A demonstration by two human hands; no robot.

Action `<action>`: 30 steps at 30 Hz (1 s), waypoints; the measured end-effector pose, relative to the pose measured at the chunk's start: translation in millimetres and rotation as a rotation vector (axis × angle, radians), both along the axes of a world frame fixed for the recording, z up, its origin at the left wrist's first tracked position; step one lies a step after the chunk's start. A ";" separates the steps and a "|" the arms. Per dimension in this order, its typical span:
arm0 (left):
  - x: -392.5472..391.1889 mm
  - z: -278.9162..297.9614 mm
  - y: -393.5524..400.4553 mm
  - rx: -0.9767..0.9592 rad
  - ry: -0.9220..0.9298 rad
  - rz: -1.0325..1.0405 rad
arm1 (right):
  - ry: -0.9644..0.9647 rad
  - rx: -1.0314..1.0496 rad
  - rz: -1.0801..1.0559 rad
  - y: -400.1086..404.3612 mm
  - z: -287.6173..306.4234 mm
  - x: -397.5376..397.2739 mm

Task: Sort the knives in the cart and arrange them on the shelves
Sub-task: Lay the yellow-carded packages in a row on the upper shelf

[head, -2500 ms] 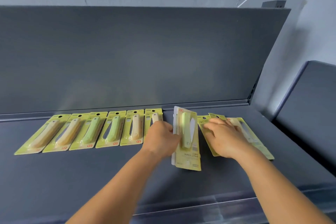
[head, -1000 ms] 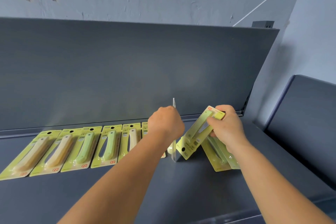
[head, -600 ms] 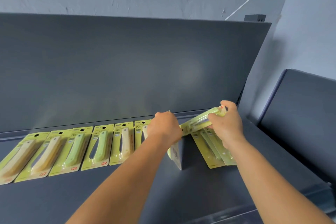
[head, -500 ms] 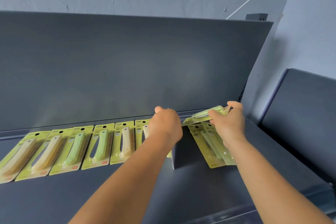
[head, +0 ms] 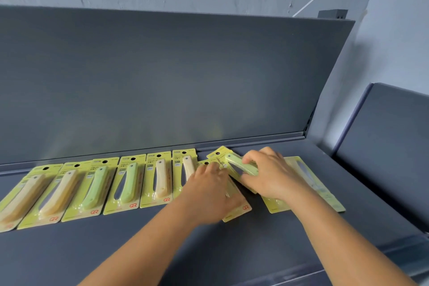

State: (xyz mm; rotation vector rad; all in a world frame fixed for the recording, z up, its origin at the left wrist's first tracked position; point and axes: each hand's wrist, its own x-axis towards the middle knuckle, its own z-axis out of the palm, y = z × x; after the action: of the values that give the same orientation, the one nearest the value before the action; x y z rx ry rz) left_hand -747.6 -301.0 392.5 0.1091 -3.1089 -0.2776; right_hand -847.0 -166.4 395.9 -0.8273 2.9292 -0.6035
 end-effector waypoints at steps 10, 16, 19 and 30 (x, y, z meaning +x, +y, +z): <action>0.2 -11.2 -7.9 -0.149 -0.008 -0.146 | 0.123 0.210 0.050 -16.4 -9.1 2.6; -10.0 -15.9 -24.3 -0.102 0.035 -0.084 | 0.069 0.208 0.053 -27.0 -10.0 3.3; -11.6 -19.1 -27.9 -0.081 0.055 -0.087 | 0.090 0.207 0.055 -32.5 -12.4 3.3; -12.6 -19.0 -31.6 -0.102 0.050 -0.088 | 0.023 0.175 0.049 -34.6 -10.9 7.2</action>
State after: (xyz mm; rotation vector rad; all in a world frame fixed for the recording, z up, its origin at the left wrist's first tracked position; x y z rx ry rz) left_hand -760.2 -332.5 373.5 -0.0355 -3.0753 -0.1215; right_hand -839.8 -201.0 385.0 -0.8884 2.9186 -0.3307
